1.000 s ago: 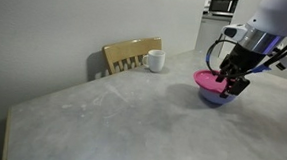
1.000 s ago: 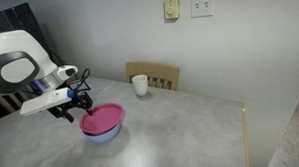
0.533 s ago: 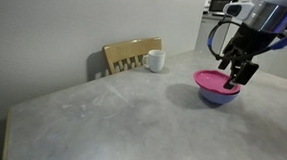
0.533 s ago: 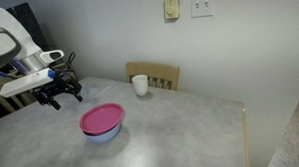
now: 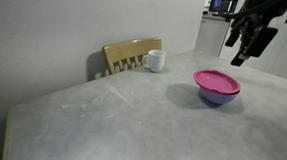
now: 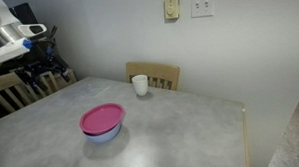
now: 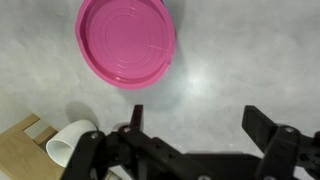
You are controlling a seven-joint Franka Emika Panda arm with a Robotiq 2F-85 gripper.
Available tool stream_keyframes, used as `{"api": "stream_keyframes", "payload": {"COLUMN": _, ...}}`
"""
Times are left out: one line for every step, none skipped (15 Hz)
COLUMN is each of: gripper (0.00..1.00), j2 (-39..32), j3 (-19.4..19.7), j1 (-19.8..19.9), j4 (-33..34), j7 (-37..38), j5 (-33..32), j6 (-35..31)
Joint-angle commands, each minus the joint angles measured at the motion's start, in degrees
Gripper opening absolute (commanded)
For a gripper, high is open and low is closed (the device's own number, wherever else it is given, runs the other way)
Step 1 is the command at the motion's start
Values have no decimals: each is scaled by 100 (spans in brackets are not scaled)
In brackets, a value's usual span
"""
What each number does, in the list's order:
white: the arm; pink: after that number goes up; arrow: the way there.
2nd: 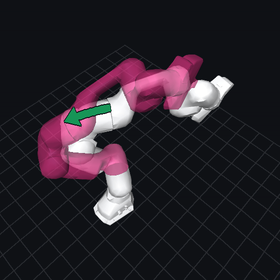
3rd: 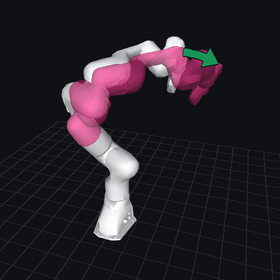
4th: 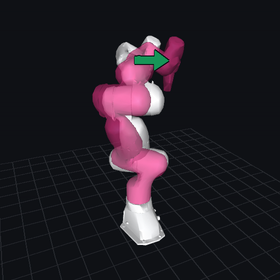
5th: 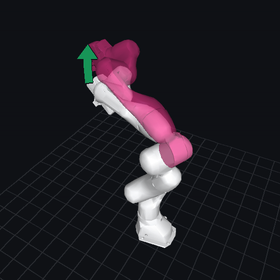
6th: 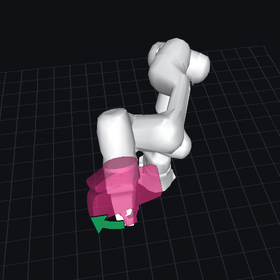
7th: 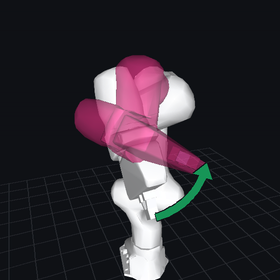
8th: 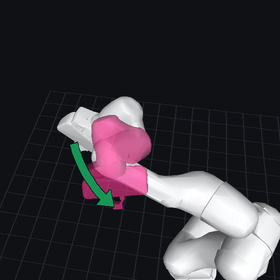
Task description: Put the pink plate on top of the blue bowl
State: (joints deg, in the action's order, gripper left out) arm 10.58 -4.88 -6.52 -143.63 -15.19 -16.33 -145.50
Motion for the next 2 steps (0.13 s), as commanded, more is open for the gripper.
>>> {"api": "stream_keyframes", "payload": {"gripper": 100, "j2": 34, "j3": -21, "j1": -2, "j4": 22, "j7": -15, "j5": 36, "j6": 29}}
{"api": "stream_keyframes", "payload": {"gripper": 100, "j2": 44, "j3": -23, "j1": -13, "j4": 24, "j7": -16, "j5": 42, "j6": 35}}
